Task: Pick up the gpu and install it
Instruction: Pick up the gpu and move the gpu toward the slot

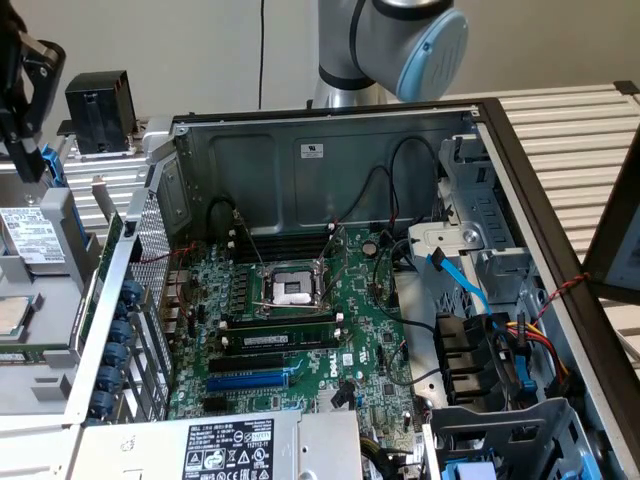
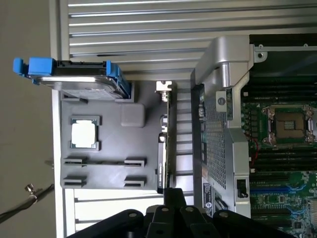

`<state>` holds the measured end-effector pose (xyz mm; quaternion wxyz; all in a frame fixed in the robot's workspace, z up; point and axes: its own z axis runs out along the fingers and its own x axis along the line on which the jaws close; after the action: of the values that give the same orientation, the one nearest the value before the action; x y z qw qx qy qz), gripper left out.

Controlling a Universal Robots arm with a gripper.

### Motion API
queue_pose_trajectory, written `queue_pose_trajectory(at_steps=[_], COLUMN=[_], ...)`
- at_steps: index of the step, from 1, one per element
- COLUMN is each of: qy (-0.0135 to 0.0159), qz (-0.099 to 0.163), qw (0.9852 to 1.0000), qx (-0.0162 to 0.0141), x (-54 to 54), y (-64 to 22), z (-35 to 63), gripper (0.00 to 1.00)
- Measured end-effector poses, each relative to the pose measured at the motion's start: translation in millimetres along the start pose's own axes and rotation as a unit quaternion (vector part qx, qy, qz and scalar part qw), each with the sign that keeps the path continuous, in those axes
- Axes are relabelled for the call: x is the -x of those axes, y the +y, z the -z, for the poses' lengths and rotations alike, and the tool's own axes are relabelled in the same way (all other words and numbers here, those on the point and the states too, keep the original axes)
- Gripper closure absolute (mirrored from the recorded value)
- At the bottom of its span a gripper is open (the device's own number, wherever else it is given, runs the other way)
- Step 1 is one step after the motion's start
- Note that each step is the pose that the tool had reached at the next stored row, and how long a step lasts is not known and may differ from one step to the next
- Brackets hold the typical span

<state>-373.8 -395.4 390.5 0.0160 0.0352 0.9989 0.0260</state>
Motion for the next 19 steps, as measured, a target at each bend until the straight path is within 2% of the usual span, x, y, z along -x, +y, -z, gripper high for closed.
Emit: queue_pose_trajectory(at_steps=[1, 2, 6, 11, 16, 19], qy=[-0.0026, -0.0039, -0.0046, -0.0037, -0.001, -0.0008], qz=[0.0, 0.0, 0.0, 0.0, 0.0, 0.0], qw=[1.0, 1.0, 1.0, 1.0, 1.0, 1.0], qx=[0.0001, 0.0003, 0.0003, 0.0002, 0.0, 0.0001], x=[-2.1, -4.3, -10.6, -11.0, -11.2, -11.4], y=[0.4, 0.5, 1.6, 1.9, 1.8, 1.7], z=[-0.4, -0.7, -3.6, -12.4, -20.4, -25.9], gripper=[0.89, 0.89, 0.89, 0.89, 0.89, 0.89])
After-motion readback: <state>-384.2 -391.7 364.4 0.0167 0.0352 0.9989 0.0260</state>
